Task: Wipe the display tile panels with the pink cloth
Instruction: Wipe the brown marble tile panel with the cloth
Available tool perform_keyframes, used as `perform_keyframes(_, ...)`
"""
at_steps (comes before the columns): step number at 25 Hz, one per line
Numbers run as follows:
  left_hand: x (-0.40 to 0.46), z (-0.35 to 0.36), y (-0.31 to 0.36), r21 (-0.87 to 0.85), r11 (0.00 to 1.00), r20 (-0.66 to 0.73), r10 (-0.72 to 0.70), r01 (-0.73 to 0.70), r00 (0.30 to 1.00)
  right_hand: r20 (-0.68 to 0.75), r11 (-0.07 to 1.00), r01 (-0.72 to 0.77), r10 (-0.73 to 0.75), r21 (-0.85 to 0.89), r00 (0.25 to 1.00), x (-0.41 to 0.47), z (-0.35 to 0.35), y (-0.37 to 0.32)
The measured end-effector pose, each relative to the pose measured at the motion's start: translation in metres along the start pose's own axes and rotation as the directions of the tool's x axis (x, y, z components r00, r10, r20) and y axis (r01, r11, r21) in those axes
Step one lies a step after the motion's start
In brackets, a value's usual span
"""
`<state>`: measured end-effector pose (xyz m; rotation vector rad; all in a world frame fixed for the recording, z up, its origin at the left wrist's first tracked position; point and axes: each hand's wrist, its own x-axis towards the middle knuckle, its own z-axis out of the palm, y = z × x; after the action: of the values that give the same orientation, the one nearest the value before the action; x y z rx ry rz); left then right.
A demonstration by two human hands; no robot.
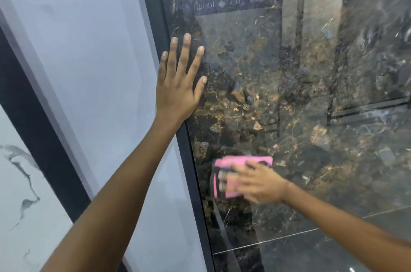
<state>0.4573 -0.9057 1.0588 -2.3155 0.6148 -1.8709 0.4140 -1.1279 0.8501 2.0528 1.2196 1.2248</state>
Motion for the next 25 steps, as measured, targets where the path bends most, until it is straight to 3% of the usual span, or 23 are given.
perform_keyframes(1, -0.001, 0.001, 0.001, 0.004, 1.0, -0.003, 0.0, 0.0, 1.0, 0.037, 0.993, 0.12, -0.12, 0.004, 0.992, -0.004, -0.001, 0.002)
perform_keyframes(2, -0.001, 0.002, 0.001, 0.006, 1.0, -0.009, 0.001, -0.001, 1.0, -0.048, 0.996, 0.078, -0.077, 0.032, 0.996, 0.003, -0.005, 0.014)
perform_keyframes(3, 0.0, 0.003, 0.002, 0.01, 1.0, -0.015, 0.004, -0.004, 1.0, -0.18, 0.988, -0.103, 0.123, 0.115, 0.976, 0.018, -0.013, 0.032)
perform_keyframes(4, 0.001, 0.003, 0.001, 0.017, 1.0, -0.023, 0.009, -0.009, 1.0, -0.292, 0.912, -0.334, 0.396, 0.24, 0.871, 0.04, -0.024, 0.054)
perform_keyframes(5, 0.003, 0.003, 0.0, 0.022, 1.0, -0.027, 0.013, -0.013, 1.0, -0.348, 0.781, -0.53, 0.623, 0.331, 0.701, 0.062, -0.04, 0.071)
perform_keyframes(6, 0.004, 0.003, -0.001, 0.023, 1.0, -0.03, 0.015, -0.014, 0.999, -0.35, 0.693, -0.613, 0.721, 0.379, 0.598, 0.08, -0.046, 0.078)
perform_keyframes(7, 0.005, 0.002, -0.001, 0.022, 1.0, -0.03, 0.014, -0.013, 0.999, -0.378, 0.73, -0.587, 0.683, 0.349, 0.625, 0.089, -0.04, 0.073)
perform_keyframes(8, 0.004, 0.002, 0.0, 0.023, 1.0, -0.027, 0.012, -0.011, 1.0, -0.365, 0.841, -0.476, 0.54, 0.257, 0.759, 0.087, -0.025, 0.055)
perform_keyframes(9, 0.003, 0.001, 0.001, 0.024, 1.0, -0.02, 0.014, -0.013, 1.0, -0.27, 0.96, -0.248, 0.274, 0.128, 0.923, 0.076, -0.006, 0.027)
perform_keyframes(10, 0.002, 0.001, 0.0, 0.023, 1.0, -0.009, 0.02, -0.02, 1.0, -0.115, 0.998, 0.026, -0.02, 0.053, 0.993, 0.06, 0.008, -0.004)
perform_keyframes(11, 0.002, 0.0, -0.001, 0.022, 0.999, 0.004, 0.029, -0.029, 1.0, 0.054, 0.975, 0.218, -0.22, 0.039, 0.974, 0.043, 0.011, -0.026)
perform_keyframes(12, 0.003, -0.001, -0.003, 0.032, 0.999, 0.015, 0.043, -0.044, 0.999, 0.159, 0.957, 0.279, -0.288, 0.074, 0.944, 0.028, 0.011, -0.031)
perform_keyframes(14, 0.006, -0.004, -0.006, 0.068, 0.993, 0.033, 0.09, -0.092, 0.995, 0.139, 0.974, 0.182, -0.201, 0.136, 0.97, 0.014, -0.002, -0.002)
perform_keyframes(16, -0.001, -0.004, -0.001, 0.065, 0.984, 0.055, 0.16, -0.164, 0.986, -0.046, 0.991, -0.106, 0.11, 0.083, 0.993, 0.007, -0.024, 0.051)
perform_keyframes(17, -0.01, -0.001, 0.006, 0.051, 0.98, 0.065, 0.19, -0.193, 0.98, -0.163, 0.948, -0.307, 0.318, 0.091, 0.934, 0.001, -0.034, 0.076)
perform_keyframes(18, -0.02, 0.002, 0.013, 0.043, 0.978, 0.072, 0.203, -0.206, 0.977, -0.25, 0.845, -0.516, 0.535, 0.143, 0.807, -0.005, -0.04, 0.092)
perform_keyframes(20, -0.037, 0.009, 0.024, 0.063, 0.981, 0.072, 0.18, -0.184, 0.981, -0.269, 0.532, -0.8, 0.842, 0.276, 0.467, -0.015, -0.028, 0.077)
perform_keyframes(21, -0.041, 0.011, 0.025, 0.072, 0.983, 0.064, 0.166, -0.17, 0.984, -0.236, 0.508, -0.82, 0.858, 0.262, 0.456, -0.024, -0.01, 0.051)
perform_keyframes(22, -0.041, 0.012, 0.026, 0.072, 0.984, 0.062, 0.159, -0.163, 0.985, -0.168, 0.651, -0.735, 0.759, 0.186, 0.63, -0.036, 0.01, 0.016)
perform_keyframes(23, -0.039, 0.011, 0.025, 0.068, 0.985, 0.065, 0.155, -0.16, 0.986, -0.051, 0.858, -0.499, 0.508, 0.119, 0.86, -0.05, 0.025, -0.015)
perform_keyframes(24, -0.036, 0.01, 0.026, 0.062, 0.985, 0.067, 0.155, -0.159, 0.986, 0.106, 0.97, -0.221, 0.21, 0.098, 0.972, -0.064, 0.029, -0.035)
perform_keyframes(25, -0.036, 0.009, 0.026, 0.054, 0.987, 0.065, 0.15, -0.154, 0.987, 0.193, 0.995, -0.042, 0.024, 0.09, 0.981, -0.074, 0.029, -0.039)
